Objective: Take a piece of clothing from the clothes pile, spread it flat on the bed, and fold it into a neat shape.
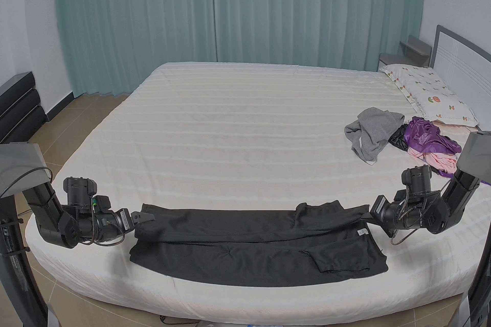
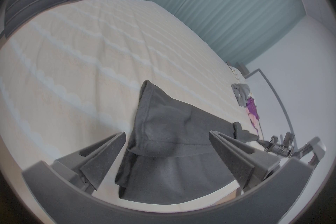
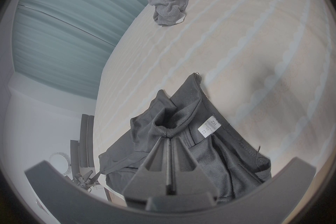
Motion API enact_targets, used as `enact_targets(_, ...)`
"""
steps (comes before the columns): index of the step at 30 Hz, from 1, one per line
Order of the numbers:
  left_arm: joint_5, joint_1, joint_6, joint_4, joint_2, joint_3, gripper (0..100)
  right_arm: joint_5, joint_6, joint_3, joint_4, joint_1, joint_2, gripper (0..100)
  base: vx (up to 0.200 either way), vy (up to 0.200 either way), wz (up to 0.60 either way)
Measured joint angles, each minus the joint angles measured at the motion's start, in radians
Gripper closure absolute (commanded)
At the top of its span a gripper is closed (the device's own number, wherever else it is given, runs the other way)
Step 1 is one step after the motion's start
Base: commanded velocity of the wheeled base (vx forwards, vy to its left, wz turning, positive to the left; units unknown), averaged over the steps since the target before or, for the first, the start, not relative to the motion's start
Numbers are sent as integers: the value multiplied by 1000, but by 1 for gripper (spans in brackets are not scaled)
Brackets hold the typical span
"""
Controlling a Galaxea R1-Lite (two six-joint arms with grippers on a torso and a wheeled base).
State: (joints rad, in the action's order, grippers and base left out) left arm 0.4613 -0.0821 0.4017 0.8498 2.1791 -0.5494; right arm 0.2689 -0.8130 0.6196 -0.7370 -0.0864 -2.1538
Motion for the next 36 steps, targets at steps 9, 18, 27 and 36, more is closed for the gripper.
enact_targets(9,86,-39,-97,83,75,-5,0,11,0,-2,-1,-4,-1,100,0,0,0)
enact_targets(18,117,-40,-96,167,133,4,0,35,1,-1,-2,-2,-10,100,0,0,0)
enact_targets(27,119,-39,-94,170,151,3,100,41,0,0,-2,3,-13,100,0,0,0)
enact_targets(36,113,-67,-95,174,146,8,100,40,-1,-1,-3,7,-7,100,0,0,0)
